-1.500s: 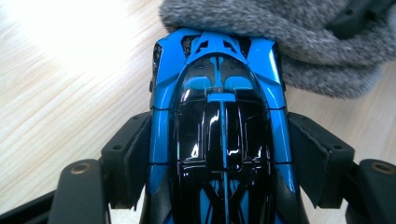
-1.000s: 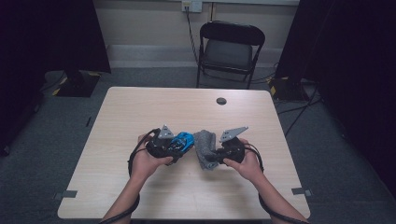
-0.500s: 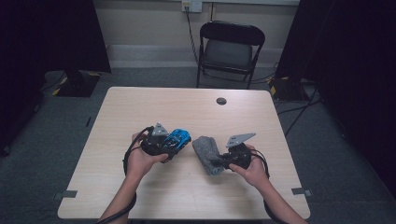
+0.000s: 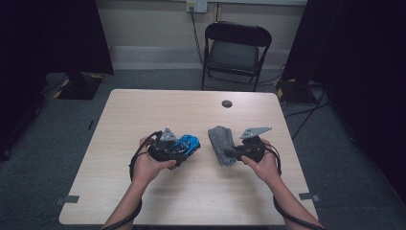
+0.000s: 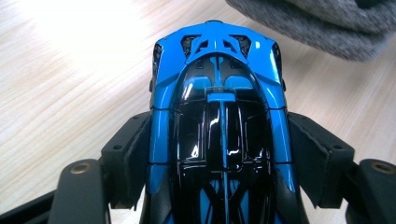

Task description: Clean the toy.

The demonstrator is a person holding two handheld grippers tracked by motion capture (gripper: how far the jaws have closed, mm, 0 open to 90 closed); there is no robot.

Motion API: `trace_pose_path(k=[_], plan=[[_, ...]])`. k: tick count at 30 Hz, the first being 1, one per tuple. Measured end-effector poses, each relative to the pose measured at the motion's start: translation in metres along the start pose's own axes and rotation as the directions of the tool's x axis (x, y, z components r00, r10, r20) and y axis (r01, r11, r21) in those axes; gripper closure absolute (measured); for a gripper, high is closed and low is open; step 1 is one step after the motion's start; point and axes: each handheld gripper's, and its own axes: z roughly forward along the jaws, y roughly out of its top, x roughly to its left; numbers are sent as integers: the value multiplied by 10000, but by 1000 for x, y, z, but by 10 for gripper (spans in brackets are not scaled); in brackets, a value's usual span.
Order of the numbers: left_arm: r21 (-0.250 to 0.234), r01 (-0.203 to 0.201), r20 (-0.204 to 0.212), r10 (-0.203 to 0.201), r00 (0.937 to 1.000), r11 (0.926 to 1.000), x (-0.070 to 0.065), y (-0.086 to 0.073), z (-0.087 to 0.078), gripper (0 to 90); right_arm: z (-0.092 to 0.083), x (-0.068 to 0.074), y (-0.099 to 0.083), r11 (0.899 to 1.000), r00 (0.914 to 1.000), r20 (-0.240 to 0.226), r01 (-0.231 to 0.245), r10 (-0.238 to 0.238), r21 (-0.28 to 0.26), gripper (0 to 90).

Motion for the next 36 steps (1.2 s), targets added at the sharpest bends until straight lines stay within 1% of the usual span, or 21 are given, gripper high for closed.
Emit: trace_pose_path(k=[2,3,6,7,8,9,12,16,17,18,19,21,24,27,28,30,36], plan=[[15,-40,26,40,10000,10000,-2,0,1,282,0,-2,3,10000,10000,56,29,-29,-26,781],[60,-144,100,143,9998,9999,-4,1,1,283,0,-2,7,10000,9999,113,63,-63,-61,781],[81,-214,195,213,9996,9997,-8,3,2,283,0,-2,12,9999,9998,120,130,-128,-104,781],[72,-335,266,333,9991,9994,-12,5,3,282,0,-2,16,9997,9998,62,194,-194,-129,782],[72,-335,266,333,9991,9994,-12,5,3,283,0,-2,16,9997,9998,62,194,-194,-129,782],[86,-454,289,452,9986,9989,-13,6,3,283,1,-1,19,9996,9997,27,260,-260,-108,781],[32,-502,450,500,9977,9987,-17,9,3,283,4,3,27,9988,9987,-43,498,-498,-19,781],[-22,-605,497,605,9969,9982,-19,11,2,282,10,10,33,9972,9969,-271,743,-741,79,781],[21,-692,472,691,9965,9976,-20,11,2,282,11,12,33,9968,9963,-348,793,-788,116,781],[-8,-629,528,628,9966,9980,-20,10,2,283,13,13,34,9963,9957,-415,841,-834,163,781],[5,-718,500,717,9962,9974,-20,10,3,282,15,15,34,9955,9946,-525,913,-900,237,781],[63,-752,471,748,9961,9972,-20,10,3,282,19,19,34,9932,9921,-641,1101,-1075,382,781],[71,-725,478,720,9963,9973,-18,9,2,283,20,20,34,9927,9903,-843,1140,-1104,391,782],[41,-723,432,721,9965,9974,-17,9,2,282,20,19,34,9926,9896,-923,1147,-1108,388,782],[15,-730,430,729,9964,9973,-17,9,1,282,20,20,34,9931,9887,-1021,1136,-1099,307,782],[-56,-709,460,711,9964,9975,-16,9,1,282,19,20,34,9929,9878,-1074,1160,-1124,277,782],[-54,-678,396,679,9969,9977,-13,7,1,282,19,22,33,9915,9837,-1302,1278,-1238,229,782]])
